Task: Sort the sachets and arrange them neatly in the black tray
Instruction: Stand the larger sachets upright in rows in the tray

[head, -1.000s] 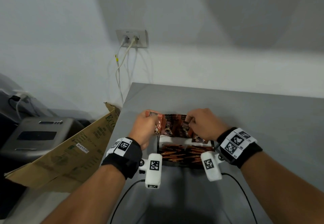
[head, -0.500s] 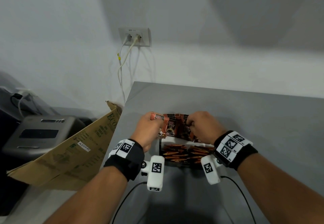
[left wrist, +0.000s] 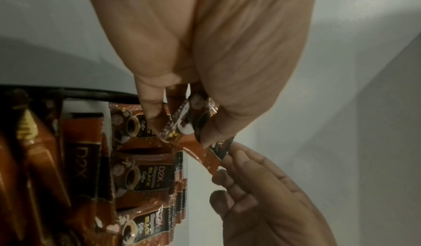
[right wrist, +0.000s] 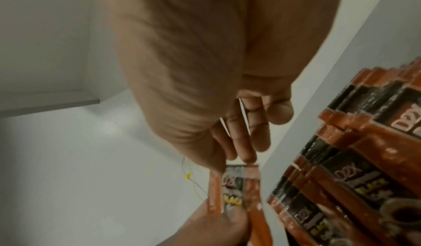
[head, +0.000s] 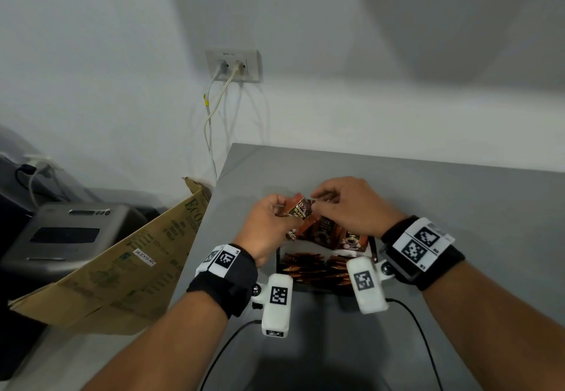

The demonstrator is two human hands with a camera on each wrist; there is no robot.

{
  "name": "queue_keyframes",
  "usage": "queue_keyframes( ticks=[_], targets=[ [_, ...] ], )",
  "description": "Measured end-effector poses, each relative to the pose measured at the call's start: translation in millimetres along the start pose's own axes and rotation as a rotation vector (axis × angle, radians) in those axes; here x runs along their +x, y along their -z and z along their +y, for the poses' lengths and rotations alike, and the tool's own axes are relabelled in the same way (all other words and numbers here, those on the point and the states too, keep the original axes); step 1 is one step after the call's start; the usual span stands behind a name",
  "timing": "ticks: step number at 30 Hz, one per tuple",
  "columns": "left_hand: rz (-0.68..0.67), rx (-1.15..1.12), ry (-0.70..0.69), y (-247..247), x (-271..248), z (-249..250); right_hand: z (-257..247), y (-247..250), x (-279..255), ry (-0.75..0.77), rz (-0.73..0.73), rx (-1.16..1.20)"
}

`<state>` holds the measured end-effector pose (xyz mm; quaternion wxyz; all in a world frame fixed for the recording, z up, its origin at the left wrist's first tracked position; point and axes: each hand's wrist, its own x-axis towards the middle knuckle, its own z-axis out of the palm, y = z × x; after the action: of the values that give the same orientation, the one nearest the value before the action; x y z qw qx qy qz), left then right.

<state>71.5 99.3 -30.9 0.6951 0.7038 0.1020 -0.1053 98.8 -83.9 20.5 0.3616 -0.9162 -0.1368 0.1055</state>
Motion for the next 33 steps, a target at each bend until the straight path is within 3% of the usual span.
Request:
queue_keyframes(
  ticks=[4, 7, 12, 19, 33],
  targets=[
    [-0.020, -0.020, -0.015, -1, -2, 4, -9, -2, 10, -0.003, 0.030, -0.011],
    [0.114, 0.014, 0.001, 16, 1, -1, -12, -3, 16, -0.007, 0.043, -0.079],
    [0.231, 0.055, 0.027, 38, -1, -14, -8, -27, 26, -0.018, -0.086, -0.296],
    [0.221, 0.053, 0.034, 43, -4, -21, -11, -47, 30, 0.000, -0.199, -0.404],
    [0.199, 0.046, 0.062, 39, 0, -23, -6, -50, 36, 0.039, -0.157, -0.422]
  ],
)
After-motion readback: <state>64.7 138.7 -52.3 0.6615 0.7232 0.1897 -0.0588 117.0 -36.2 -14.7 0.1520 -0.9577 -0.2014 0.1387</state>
